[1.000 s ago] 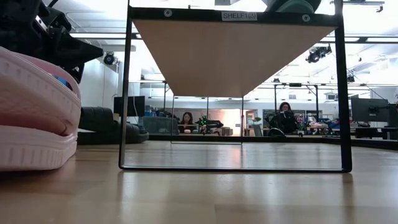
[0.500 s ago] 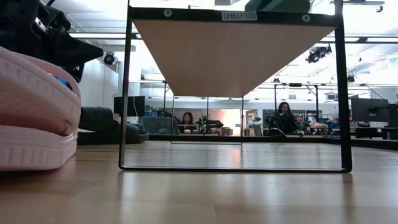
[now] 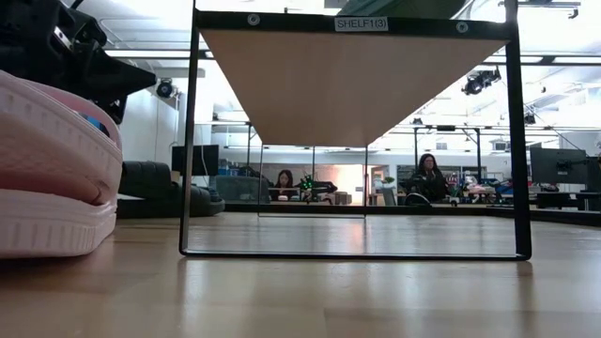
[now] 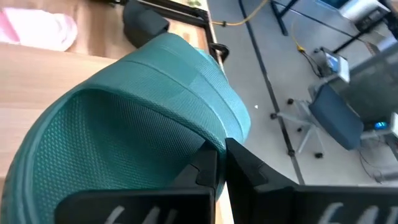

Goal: Pick and place slippers onto the shelf
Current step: Put the green pair of slippers on the shelf

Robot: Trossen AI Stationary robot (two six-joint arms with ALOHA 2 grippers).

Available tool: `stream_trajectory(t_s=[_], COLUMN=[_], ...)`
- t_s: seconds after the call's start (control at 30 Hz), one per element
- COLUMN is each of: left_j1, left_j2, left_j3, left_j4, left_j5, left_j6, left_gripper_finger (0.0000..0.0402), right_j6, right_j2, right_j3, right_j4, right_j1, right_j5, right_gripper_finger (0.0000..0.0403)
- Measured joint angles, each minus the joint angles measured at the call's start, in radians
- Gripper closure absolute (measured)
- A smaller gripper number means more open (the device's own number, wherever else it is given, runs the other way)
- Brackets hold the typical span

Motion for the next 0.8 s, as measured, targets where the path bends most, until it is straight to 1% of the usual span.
stream_trajectory(t_s=[0.33,0.53,0.7,0.8], left_j1=[0.0,0.0,0.0,0.0], left_j2=[0.0,0.0,0.0,0.0], left_j3=[0.0,0.0,0.0,0.0], left_j4=[0.001,0.003,0.003,0.003], left_j5=[-0.015,-0.015,-0.015,-0.015], left_j6=[0.0,-0.007,-0.008,-0.008], left_gripper_finger=[0.0401,0.0401,0.0401,0.0401], right_j6=[-0.104,-0.057,-0.028,0.0], right_j2=[0.0,-0.001,-0.001,-0.001], right_j3=[0.0,0.0,0.0,0.0], right_j4=[0.018,0.076,0.074,0.073], right_j1=[0.0,-0.011,-0.011,-0.011], right_j5=[-0.061,-0.198,-0.287,-0.323], right_gripper_finger=[0.0403,0.0403,0.0403,0.0403])
